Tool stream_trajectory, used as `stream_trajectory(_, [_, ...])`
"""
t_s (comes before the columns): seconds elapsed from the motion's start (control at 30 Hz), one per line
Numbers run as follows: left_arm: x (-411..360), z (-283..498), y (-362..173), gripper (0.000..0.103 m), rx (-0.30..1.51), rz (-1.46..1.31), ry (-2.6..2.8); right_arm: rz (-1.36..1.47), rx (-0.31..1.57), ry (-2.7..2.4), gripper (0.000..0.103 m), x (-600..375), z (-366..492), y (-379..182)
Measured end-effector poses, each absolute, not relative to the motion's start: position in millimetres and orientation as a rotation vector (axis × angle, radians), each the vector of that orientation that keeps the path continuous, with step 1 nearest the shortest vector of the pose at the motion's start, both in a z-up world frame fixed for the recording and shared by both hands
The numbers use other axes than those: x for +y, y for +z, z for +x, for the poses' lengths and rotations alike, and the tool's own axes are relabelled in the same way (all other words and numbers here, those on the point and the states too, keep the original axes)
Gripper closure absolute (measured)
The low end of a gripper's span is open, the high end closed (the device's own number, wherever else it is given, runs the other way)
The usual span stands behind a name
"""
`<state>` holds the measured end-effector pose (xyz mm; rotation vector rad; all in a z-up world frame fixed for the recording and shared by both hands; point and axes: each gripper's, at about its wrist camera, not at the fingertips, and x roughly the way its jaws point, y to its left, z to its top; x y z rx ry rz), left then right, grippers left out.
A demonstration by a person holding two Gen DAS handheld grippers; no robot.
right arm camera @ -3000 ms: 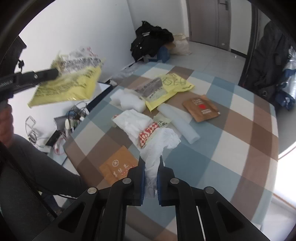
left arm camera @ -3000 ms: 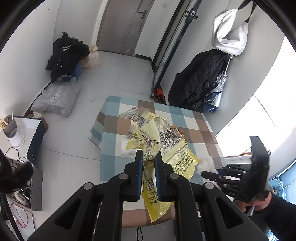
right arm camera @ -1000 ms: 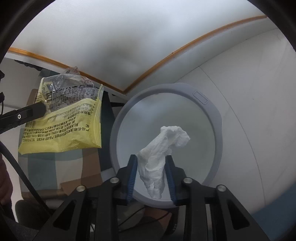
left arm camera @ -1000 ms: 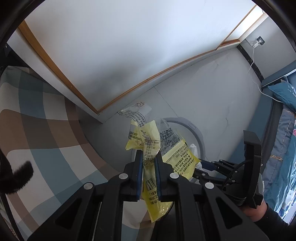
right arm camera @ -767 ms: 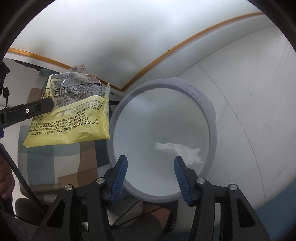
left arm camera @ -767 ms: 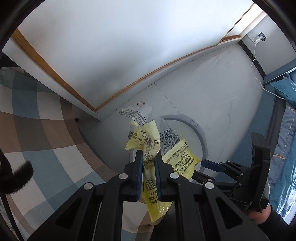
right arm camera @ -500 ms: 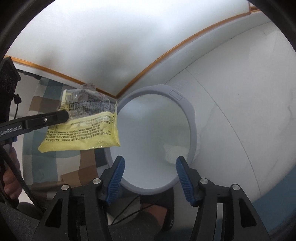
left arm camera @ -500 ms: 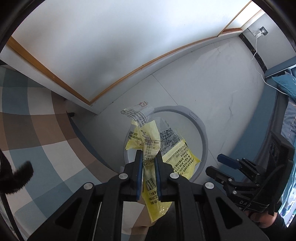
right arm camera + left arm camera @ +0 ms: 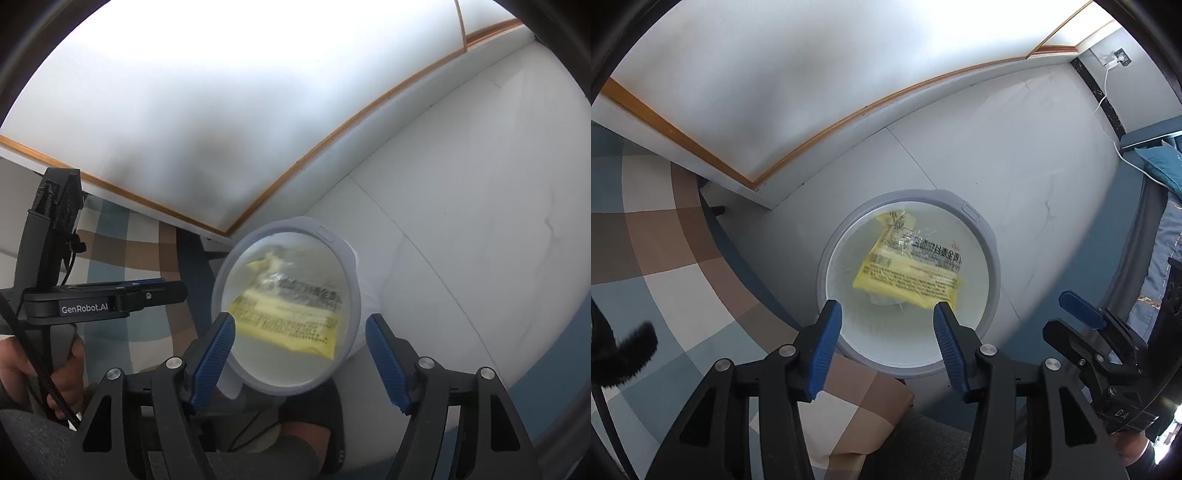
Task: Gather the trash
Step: 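Open both grippers to drop the bag and tissue into the white bin, then move both open grippers back over the table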
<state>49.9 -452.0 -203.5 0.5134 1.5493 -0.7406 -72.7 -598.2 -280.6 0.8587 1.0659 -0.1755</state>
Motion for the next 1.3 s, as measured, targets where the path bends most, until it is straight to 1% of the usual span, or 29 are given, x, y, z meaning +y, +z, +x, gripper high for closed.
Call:
stream_trajectory(0.23, [-433.3, 48.6, -177.4, 0.054, 1.464, 0.458, -0.74, 0.852, 1.073, -0.179, 0.025, -590.0, -73.8, -276.2])
stream_trajectory(0.3, [-428.4, 47.4, -169.8, 0.045, 1.437, 0.437, -0.742, 0.841, 1.068, -0.18, 0.025, -589.1, -74.0, -271.7])
stream_trajectory(0.37, [-421.8, 45.9, -159.6, 0.042, 1.393, 0.416, -0.739, 0.836, 1.064, -0.177, 0.024, -588.7, -74.1, -267.1])
stream_trajectory(0.53, [-406.7, 41.4, -137.0, 0.039, 1.297, 0.385, -0.724, 0.818, 1.037, -0.178, 0.023, -586.8, -75.3, -249.6])
stream_trajectory(0.7, [-386.6, 37.6, -109.7, 0.038, 1.163, 0.359, -0.694, 0.787, 0.999, -0.185, 0.022, -585.3, -78.3, -226.6])
stream_trajectory(0.73, [-382.5, 37.3, -104.9, 0.037, 1.144, 0.353, -0.686, 0.78, 0.988, -0.187, 0.022, -584.9, -79.2, -220.0])
stream_trajectory(0.8, [-372.2, 38.8, -95.8, 0.031, 1.111, 0.328, -0.672, 0.766, 0.973, -0.189, 0.022, -583.9, -80.9, -209.9])
stream_trajectory(0.83, [-367.6, 38.7, -90.8, 0.03, 1.095, 0.317, -0.663, 0.754, 0.96, -0.193, 0.022, -583.2, -81.8, -202.1])
stream_trajectory(0.93, [-351.7, 38.7, -72.2, 0.028, 1.043, 0.278, -0.644, 0.726, 0.93, -0.199, 0.022, -580.8, -83.4, -181.5])
stream_trajectory(1.1, [-321.2, 38.3, -43.2, 0.022, 0.957, 0.224, -0.597, 0.636, 0.861, -0.19, 0.022, -565.3, -77.3, -133.1])
stream_trajectory(1.3, [-268.6, 37.5, -8.0, 0.02, 0.857, 0.148, -0.52, 0.562, 0.761, -0.152, 0.019, -535.0, -69.0, -75.6])
